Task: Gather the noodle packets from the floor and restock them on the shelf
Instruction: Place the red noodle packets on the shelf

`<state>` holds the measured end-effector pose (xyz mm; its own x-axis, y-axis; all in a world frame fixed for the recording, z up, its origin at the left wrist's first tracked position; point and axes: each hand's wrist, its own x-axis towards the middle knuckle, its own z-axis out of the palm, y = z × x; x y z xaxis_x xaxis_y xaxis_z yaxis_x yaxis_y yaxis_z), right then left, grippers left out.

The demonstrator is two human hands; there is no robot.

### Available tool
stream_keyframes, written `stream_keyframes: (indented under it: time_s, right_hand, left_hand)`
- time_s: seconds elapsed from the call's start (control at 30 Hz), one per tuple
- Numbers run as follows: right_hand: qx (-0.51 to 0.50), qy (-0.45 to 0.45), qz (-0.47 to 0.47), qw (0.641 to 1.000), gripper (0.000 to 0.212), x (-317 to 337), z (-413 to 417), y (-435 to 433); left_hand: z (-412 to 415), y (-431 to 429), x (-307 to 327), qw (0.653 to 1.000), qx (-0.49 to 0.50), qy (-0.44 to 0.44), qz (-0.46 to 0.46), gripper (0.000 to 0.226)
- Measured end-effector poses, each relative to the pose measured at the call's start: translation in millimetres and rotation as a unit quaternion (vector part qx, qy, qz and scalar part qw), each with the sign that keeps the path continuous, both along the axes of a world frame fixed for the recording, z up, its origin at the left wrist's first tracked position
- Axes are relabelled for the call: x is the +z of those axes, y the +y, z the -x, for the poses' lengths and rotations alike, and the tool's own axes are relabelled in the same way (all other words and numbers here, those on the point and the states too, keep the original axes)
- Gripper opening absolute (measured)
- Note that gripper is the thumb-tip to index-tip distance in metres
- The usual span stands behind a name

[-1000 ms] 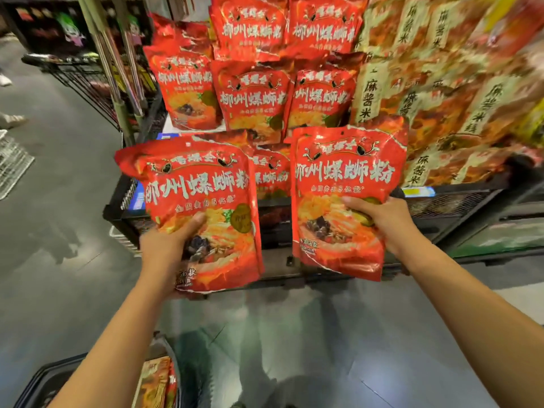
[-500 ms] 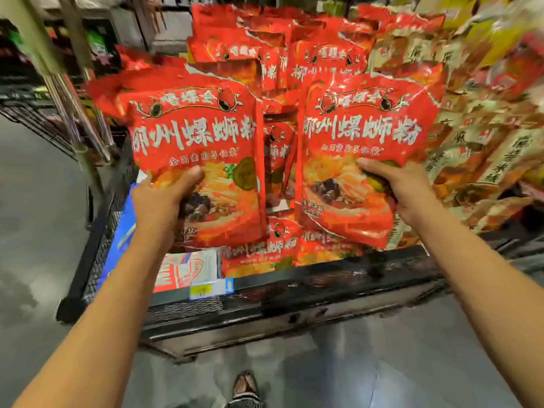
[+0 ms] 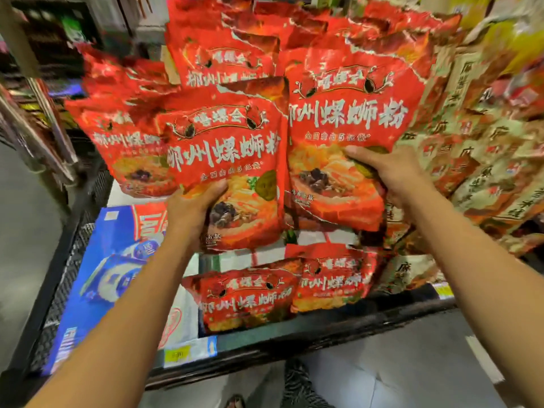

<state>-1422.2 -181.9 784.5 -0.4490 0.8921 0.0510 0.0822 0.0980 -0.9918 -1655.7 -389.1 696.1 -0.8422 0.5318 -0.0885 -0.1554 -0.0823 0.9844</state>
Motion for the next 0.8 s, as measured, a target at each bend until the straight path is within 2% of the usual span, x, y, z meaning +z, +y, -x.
stream_keyframes:
  time_s: [0.07,0.17,0.3,0.37,0.43,0.53,0.67,0.8]
  right_hand:
    - [0.022,-0.019,-0.010,1.000,0.042,-6.2,9.7,14.3]
    - [0.048,-0.041,-0.026,0.998,0.055,-21.3,21.2,27.3]
    - [0.089,-0.099,-0.013,0.991,0.036,-51.0,24.4,40.9]
    - [0.110,-0.145,0.005,0.983,0.037,-71.9,25.7,46.1]
    - [0.110,-0.166,0.030,0.979,0.046,-93.0,25.9,47.0]
    - [0.099,-0.174,0.069,0.977,0.085,-115.6,20.7,38.9]
    - [0.079,-0.152,0.090,0.981,0.072,-124.5,17.2,37.7]
    - [0.072,-0.143,0.136,0.978,0.052,-125.5,20.3,38.5]
  left_hand:
    - [5.2,9.1,-3.8,1.000,0.018,-0.005,0.000,0.028]
    - [10.7,22.4,-5.3,0.998,0.056,-0.016,0.004,0.017]
    - [17.1,31.9,-16.7,0.998,0.052,-0.016,0.036,0.018]
    - [17.6,34.2,-27.6,0.997,0.030,-0.007,0.065,0.018]
    - [13.3,36.0,-34.0,0.995,0.027,0.007,0.098,0.021]
    - [7.1,32.8,-47.5,0.989,0.013,0.031,0.144,0.030]
    - [13.1,24.7,-60.2,0.979,-0.060,0.028,0.191,0.040]
    - [29.7,23.7,-54.9,0.955,-0.129,0.003,0.267,0.045]
